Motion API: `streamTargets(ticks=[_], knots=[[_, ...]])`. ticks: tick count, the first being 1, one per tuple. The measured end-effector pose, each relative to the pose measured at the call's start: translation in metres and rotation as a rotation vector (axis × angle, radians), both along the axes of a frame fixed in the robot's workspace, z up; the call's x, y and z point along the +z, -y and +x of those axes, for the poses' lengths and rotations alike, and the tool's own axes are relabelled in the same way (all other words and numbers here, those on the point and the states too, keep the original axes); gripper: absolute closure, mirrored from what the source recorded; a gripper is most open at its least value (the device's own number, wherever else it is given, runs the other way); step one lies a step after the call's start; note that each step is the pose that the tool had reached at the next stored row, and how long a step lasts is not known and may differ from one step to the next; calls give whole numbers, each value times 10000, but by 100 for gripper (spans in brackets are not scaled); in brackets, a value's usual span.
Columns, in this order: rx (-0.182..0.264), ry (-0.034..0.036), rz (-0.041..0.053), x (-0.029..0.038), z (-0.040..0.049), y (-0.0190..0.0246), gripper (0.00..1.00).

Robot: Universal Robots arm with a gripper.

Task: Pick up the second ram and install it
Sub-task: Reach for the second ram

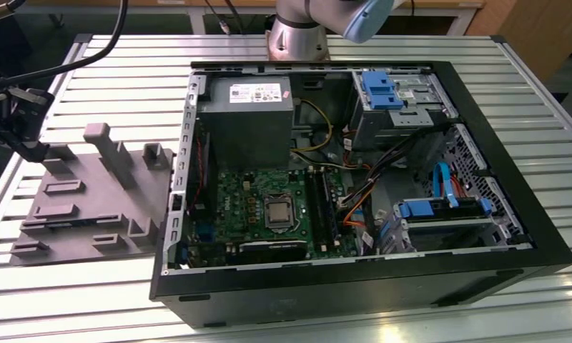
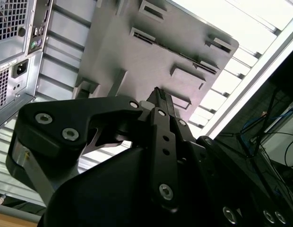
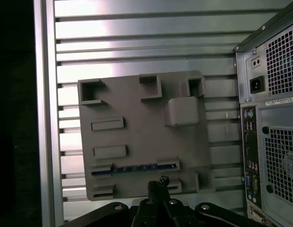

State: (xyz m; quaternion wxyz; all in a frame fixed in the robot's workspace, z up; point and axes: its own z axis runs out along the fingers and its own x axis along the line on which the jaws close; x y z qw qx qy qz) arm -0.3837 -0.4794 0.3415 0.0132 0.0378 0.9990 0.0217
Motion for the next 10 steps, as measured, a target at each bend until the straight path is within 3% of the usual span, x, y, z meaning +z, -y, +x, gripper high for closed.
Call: streamTargets(ticks=[10], knots=[[0,0,0,-29,-31,26,89]])
